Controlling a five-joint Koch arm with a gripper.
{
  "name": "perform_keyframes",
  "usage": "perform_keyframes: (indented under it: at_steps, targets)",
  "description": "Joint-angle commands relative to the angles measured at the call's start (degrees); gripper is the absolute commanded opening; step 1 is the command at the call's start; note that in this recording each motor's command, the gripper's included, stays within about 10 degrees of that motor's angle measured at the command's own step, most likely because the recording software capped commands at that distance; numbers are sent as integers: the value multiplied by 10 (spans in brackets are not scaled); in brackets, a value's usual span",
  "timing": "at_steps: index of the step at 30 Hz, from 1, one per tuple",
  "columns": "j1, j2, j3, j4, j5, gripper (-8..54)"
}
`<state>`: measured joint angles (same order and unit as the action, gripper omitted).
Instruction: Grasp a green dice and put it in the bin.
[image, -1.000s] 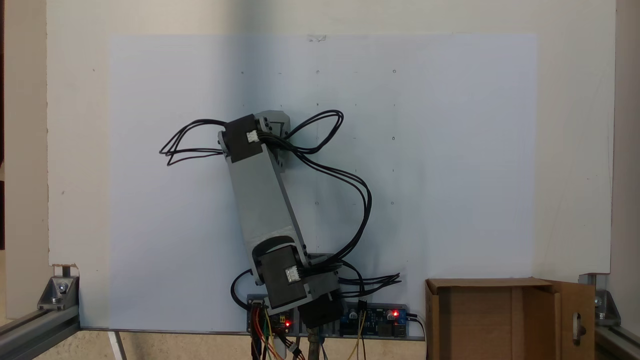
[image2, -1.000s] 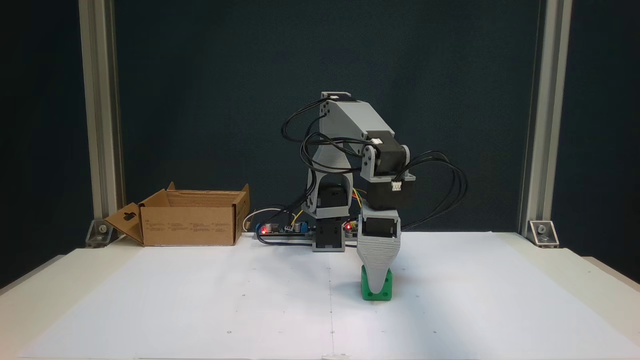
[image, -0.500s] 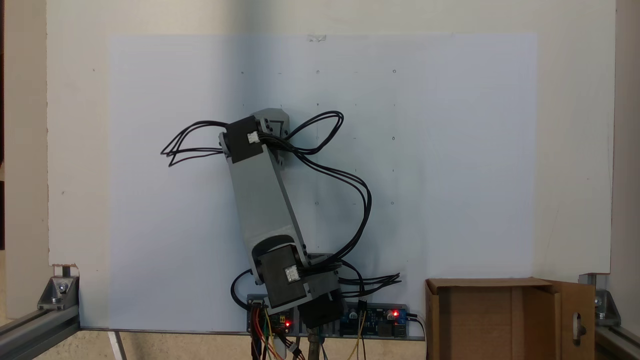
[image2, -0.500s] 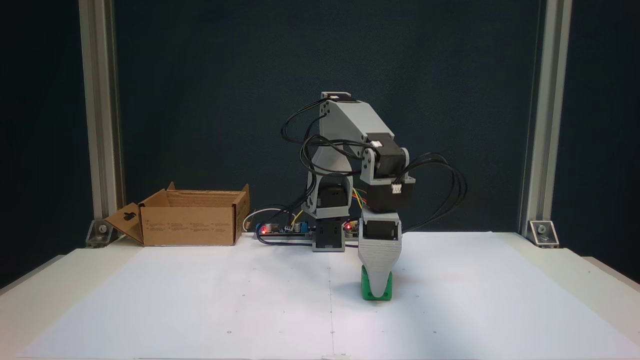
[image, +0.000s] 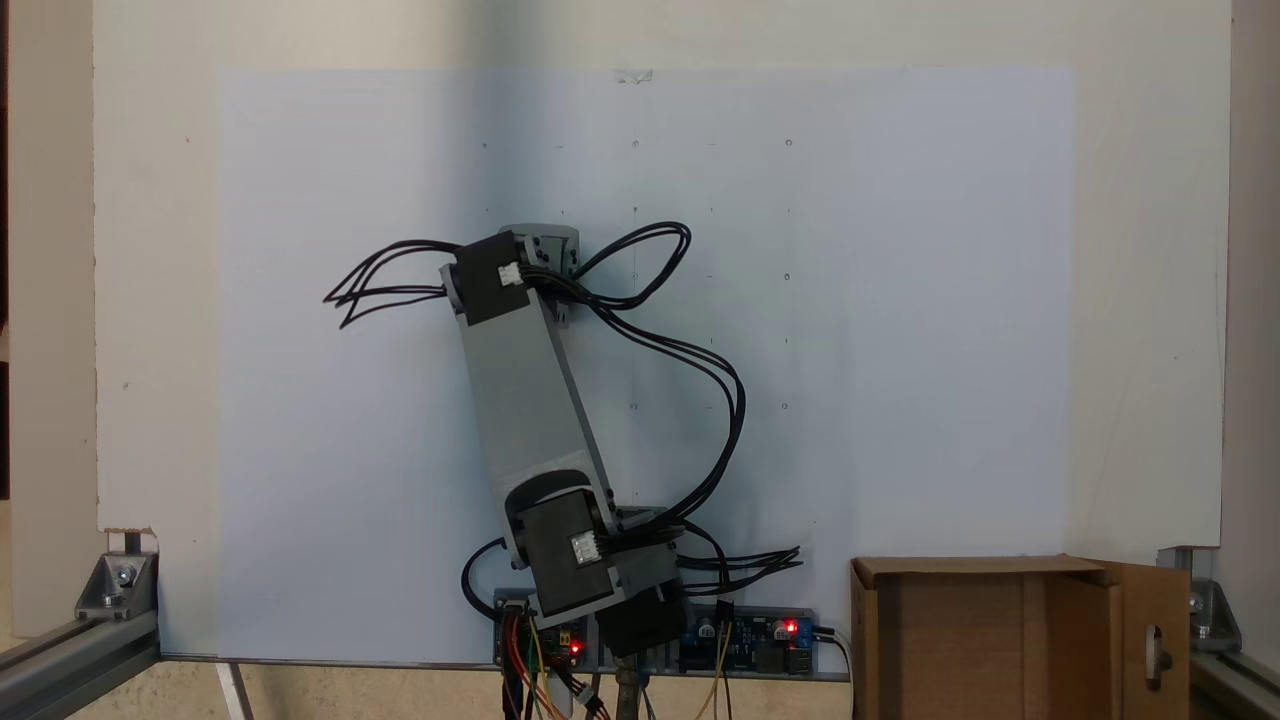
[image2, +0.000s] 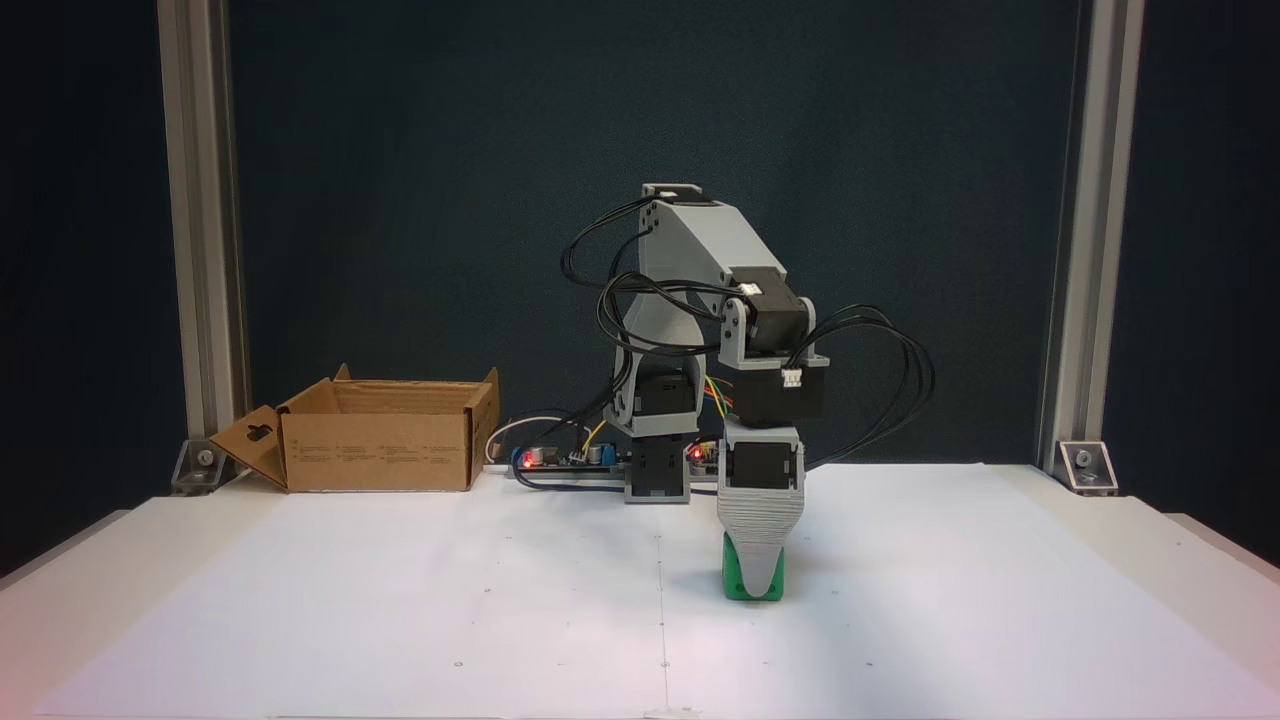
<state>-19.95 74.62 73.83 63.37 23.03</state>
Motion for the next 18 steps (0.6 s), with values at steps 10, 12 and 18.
perform_keyframes:
  at_steps: [10, 12, 18]
  targets:
    - [-1, 8, 0, -2, 38, 120]
    - [0, 19, -1, 15, 39, 120]
    - [32, 46, -103, 142, 38, 120]
